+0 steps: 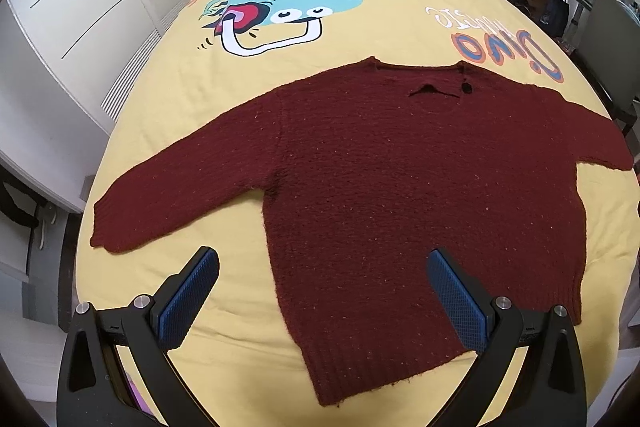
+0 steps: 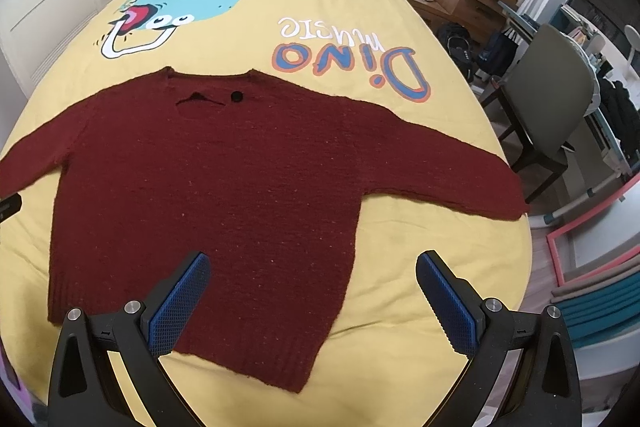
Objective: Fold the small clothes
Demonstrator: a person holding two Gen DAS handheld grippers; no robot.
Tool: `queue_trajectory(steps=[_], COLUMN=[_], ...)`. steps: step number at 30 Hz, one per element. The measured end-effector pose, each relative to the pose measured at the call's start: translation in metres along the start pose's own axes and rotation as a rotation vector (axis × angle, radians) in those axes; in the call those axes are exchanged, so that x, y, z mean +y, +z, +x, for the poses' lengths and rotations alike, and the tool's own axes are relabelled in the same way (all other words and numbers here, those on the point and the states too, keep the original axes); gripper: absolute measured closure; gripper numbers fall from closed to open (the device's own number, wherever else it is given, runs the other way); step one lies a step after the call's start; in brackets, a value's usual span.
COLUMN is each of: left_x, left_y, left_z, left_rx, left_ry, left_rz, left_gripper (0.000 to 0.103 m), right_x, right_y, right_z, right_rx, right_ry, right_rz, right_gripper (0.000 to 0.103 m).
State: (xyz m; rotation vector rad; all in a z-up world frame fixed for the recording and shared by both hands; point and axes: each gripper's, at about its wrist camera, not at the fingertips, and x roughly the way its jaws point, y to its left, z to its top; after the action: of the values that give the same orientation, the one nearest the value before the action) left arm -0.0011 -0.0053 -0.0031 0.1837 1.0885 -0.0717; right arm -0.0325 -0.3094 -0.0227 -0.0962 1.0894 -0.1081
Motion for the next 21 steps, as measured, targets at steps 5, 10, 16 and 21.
queue_trajectory(steps=[5, 10, 16, 21], left_x=[-0.0024, -0.004, -0.0044, -0.0053], left_y=[0.0006, 0.0012, 0.0007, 0.0002], left_z=[0.0007, 0.0011, 0.0015, 0.0019], left_rx=[0.006, 0.005, 0.006, 0.01], left_ry=[0.002, 0.001, 0.004, 0.001], left_rz=[0.011, 0.024, 0.035, 0.04], left_gripper=[0.001, 0.001, 0.001, 0.001], right_x=[-0.0004, 0.0002, 0.0005, -0.0005], right_y=[0.0001, -0.0005, -0.002, -0.0027], right_z=[0.001, 0.0022, 0.0038, 0.0049], right_rx=[0.003, 0.008, 0.014, 0.021], right_ry=[0.001, -0.001, -0.008, -0.009], right_rz=[-0.003, -0.008, -0.014, -0.015], right_gripper=[0.001, 0.001, 0.001, 0.001])
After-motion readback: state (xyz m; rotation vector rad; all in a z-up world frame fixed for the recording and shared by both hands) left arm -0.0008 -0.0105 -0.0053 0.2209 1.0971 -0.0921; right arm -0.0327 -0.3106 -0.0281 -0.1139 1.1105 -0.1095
